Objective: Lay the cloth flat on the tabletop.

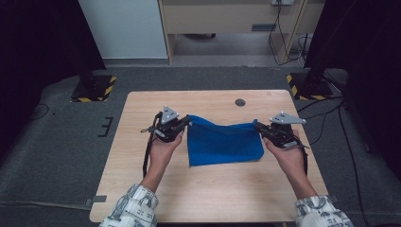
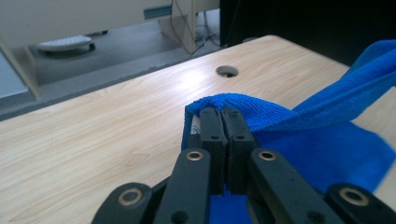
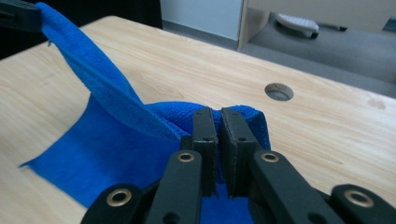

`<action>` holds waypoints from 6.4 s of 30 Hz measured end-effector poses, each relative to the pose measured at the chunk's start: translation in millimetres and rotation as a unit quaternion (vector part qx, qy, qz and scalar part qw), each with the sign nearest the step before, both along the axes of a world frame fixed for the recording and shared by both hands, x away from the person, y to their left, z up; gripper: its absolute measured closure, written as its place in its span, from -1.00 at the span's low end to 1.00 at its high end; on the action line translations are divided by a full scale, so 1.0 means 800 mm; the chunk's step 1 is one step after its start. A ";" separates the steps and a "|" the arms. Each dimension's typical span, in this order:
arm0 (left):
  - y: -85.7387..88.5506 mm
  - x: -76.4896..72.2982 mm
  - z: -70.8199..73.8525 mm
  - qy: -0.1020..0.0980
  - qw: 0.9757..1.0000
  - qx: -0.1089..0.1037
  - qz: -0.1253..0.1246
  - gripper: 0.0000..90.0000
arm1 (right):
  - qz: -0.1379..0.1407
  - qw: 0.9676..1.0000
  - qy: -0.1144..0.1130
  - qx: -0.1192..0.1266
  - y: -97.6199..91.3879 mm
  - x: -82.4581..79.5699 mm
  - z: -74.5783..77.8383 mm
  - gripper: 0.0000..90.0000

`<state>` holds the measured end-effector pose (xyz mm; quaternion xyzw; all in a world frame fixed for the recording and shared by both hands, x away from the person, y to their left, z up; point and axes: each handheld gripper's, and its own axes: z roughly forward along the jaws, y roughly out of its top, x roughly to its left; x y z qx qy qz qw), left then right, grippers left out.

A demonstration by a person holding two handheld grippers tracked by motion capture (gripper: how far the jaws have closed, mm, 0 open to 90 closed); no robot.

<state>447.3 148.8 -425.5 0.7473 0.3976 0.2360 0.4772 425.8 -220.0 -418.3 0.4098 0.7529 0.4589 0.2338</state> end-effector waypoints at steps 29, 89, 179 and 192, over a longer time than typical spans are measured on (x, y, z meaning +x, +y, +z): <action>-0.017 0.094 -0.069 0.038 0.996 0.032 0.069 -0.09 | -0.071 0.995 0.066 0.010 0.013 0.131 -0.088 -0.25; -0.004 -0.059 -0.131 0.090 0.986 0.141 -0.021 -0.31 | -0.028 0.989 0.119 -0.080 -0.018 -0.050 -0.139 0.29; 0.029 0.005 -0.130 0.101 0.991 0.089 -0.004 -0.04 | 0.017 0.996 0.073 -0.058 0.042 0.026 -0.116 0.93; 0.018 0.011 -0.120 0.084 0.993 0.083 -0.023 0.92 | 0.017 0.996 0.066 -0.058 0.038 0.029 -0.105 0.94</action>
